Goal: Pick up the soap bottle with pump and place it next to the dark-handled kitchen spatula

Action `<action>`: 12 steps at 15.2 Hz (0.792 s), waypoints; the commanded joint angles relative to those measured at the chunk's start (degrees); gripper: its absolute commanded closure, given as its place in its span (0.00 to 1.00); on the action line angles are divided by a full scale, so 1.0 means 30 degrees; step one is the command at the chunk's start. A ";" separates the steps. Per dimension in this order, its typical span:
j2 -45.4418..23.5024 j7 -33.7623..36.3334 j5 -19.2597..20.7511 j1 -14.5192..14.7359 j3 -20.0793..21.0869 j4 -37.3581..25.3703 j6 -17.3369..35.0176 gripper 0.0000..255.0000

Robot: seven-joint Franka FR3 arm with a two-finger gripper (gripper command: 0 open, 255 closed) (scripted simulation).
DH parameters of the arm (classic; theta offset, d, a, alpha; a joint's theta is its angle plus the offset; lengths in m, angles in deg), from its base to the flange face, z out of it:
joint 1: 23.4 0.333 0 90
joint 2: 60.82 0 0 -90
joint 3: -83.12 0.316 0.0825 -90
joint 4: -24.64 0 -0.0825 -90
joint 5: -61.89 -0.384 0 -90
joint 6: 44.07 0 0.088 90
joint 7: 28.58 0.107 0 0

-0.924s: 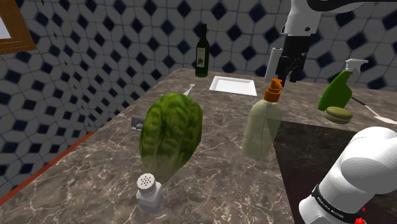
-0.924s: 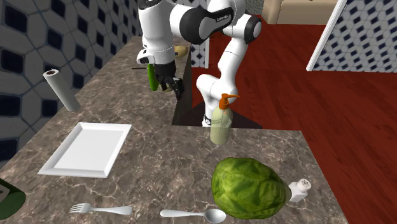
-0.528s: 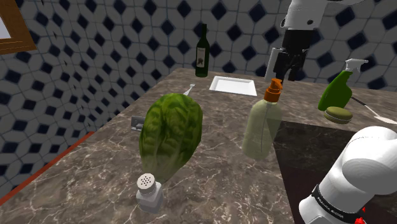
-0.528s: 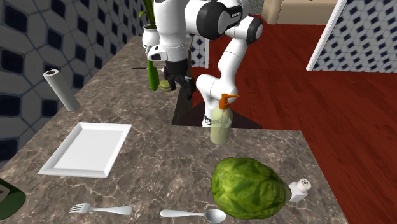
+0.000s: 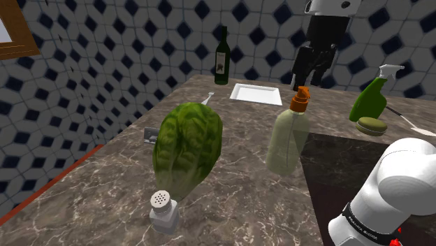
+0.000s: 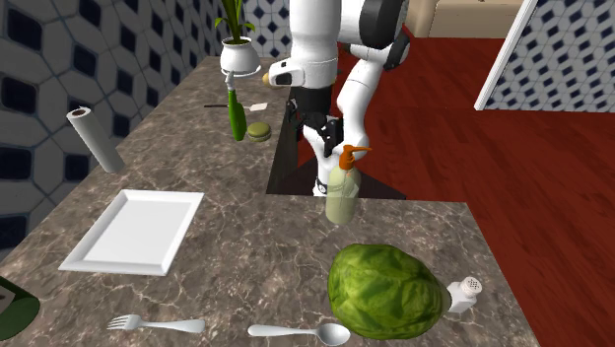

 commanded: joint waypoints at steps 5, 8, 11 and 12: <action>-0.0316 0.2518 -0.1422 0.0438 0.2423 -0.2030 -0.0355 0.00; -0.0155 0.2740 -0.1629 0.0507 0.2753 -0.1597 0.0079 0.00; 0.0166 0.2672 -0.1746 0.0580 0.2849 -0.0608 0.0751 0.00; 0.0266 0.2650 -0.1787 0.0604 0.2883 -0.0285 0.0975 0.00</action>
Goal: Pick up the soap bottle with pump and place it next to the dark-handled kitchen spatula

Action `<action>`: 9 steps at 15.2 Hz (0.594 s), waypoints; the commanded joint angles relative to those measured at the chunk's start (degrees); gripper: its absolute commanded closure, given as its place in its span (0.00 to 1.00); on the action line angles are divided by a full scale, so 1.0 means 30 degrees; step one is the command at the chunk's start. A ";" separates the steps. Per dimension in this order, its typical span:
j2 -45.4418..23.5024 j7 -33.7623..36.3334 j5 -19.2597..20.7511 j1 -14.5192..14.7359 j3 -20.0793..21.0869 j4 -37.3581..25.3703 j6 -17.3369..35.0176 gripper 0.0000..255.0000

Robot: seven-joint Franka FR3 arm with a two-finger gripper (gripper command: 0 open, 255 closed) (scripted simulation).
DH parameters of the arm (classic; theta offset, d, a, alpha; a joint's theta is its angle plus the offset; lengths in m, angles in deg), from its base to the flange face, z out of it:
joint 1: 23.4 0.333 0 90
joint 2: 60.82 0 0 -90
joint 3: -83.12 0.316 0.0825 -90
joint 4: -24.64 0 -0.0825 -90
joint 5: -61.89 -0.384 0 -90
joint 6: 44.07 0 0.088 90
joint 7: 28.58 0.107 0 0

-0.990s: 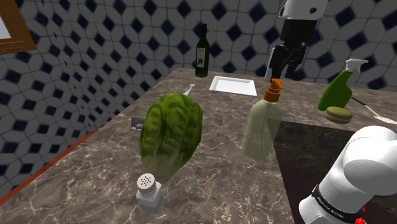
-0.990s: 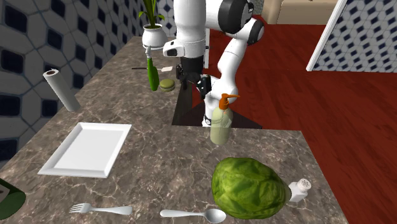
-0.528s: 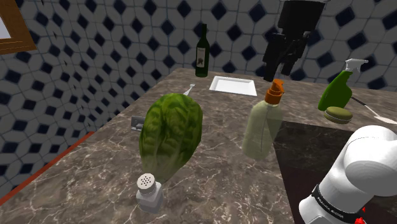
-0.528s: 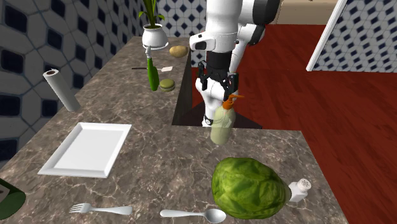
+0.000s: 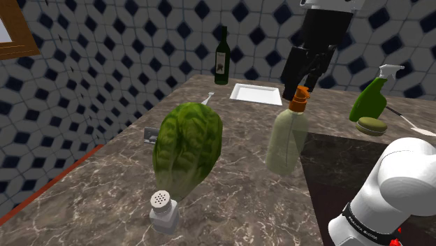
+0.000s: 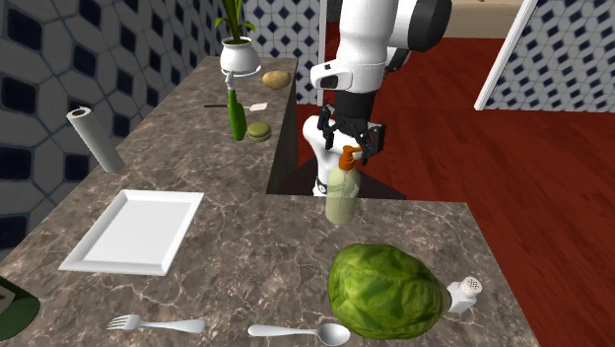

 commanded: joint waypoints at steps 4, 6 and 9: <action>0.0236 -0.0046 -0.0109 0.0059 0.0103 0.0817 0.0596 0.00; 0.0236 -0.0046 -0.0109 0.0059 0.0103 0.0817 0.0596 0.00; 0.0235 -0.0047 -0.0108 0.0058 0.0101 0.0814 0.0592 0.00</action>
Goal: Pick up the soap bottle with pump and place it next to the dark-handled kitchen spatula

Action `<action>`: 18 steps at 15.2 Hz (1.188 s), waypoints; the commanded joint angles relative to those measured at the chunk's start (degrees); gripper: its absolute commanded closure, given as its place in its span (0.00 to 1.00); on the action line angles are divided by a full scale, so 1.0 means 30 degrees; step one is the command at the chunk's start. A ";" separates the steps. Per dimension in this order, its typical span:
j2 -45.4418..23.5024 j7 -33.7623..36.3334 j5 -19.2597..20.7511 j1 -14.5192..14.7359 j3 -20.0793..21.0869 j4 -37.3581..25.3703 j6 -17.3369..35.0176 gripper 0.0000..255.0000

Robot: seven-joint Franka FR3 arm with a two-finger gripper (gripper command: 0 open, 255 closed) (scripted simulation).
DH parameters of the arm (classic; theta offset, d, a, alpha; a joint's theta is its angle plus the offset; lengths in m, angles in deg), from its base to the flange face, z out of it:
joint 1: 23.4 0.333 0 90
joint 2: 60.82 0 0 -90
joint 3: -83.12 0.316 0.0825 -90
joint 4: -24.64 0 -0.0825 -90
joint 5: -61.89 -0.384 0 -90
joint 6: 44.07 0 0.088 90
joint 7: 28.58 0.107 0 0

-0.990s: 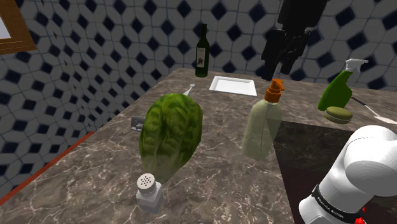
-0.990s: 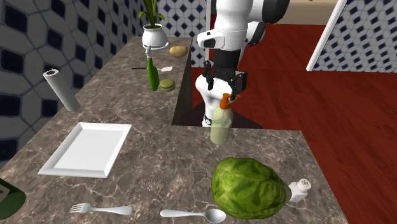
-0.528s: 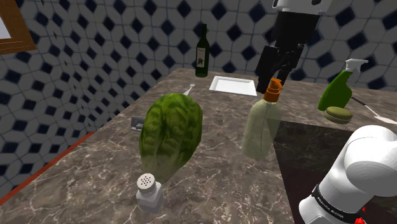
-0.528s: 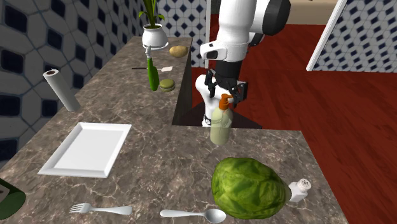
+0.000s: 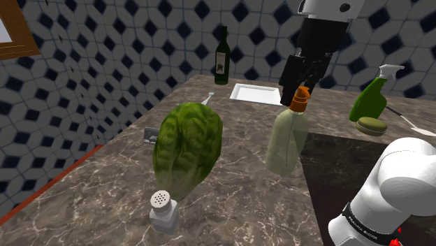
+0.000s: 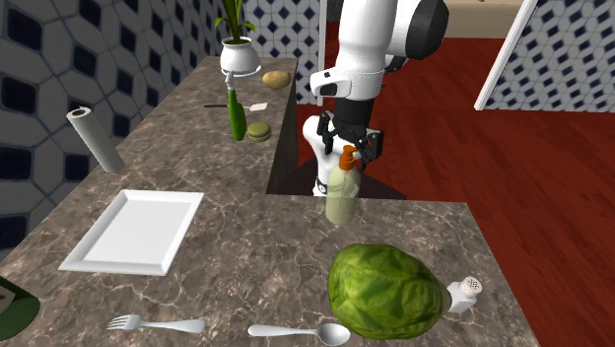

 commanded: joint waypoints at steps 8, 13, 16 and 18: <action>-0.0002 -0.0001 0.0000 -0.0001 0.0000 0.0001 0.0003 1.00; -0.0349 0.0057 0.0132 -0.0090 -0.0100 -0.0989 -0.0643 1.00; -0.0727 0.0118 0.0258 -0.0178 -0.0187 -0.2012 -0.1291 1.00; -0.0996 0.0163 0.0338 -0.0238 -0.0238 -0.2712 -0.1725 1.00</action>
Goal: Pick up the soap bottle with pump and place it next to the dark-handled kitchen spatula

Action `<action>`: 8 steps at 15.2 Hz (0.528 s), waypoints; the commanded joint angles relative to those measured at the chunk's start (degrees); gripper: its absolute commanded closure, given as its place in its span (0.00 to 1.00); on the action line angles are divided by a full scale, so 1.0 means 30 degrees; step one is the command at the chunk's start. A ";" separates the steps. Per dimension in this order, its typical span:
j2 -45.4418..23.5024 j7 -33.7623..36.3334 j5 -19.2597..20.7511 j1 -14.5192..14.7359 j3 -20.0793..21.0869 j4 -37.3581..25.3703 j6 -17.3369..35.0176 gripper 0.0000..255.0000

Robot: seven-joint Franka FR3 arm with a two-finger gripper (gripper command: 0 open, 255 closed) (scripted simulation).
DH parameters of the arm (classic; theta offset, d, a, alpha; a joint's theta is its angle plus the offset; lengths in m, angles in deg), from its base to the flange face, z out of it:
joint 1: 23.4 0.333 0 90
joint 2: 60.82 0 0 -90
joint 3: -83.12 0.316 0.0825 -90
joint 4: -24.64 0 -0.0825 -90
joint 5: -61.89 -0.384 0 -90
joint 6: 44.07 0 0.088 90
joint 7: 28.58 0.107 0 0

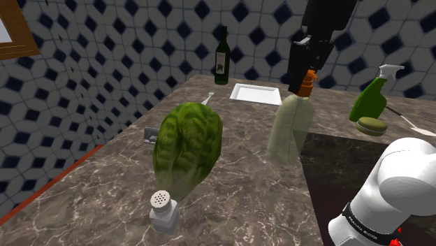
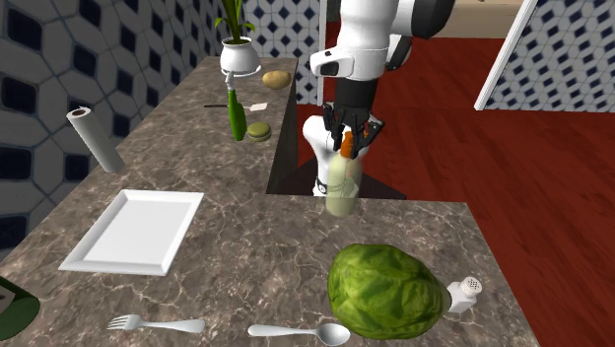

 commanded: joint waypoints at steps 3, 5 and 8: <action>-0.0526 0.0095 0.0152 -0.0109 -0.0094 -0.1408 -0.0887 1.00; -0.0828 0.0147 0.0226 -0.0168 -0.0128 -0.2149 -0.1328 1.00; -0.1279 0.0229 0.0328 -0.0252 -0.0164 -0.3229 -0.1960 1.00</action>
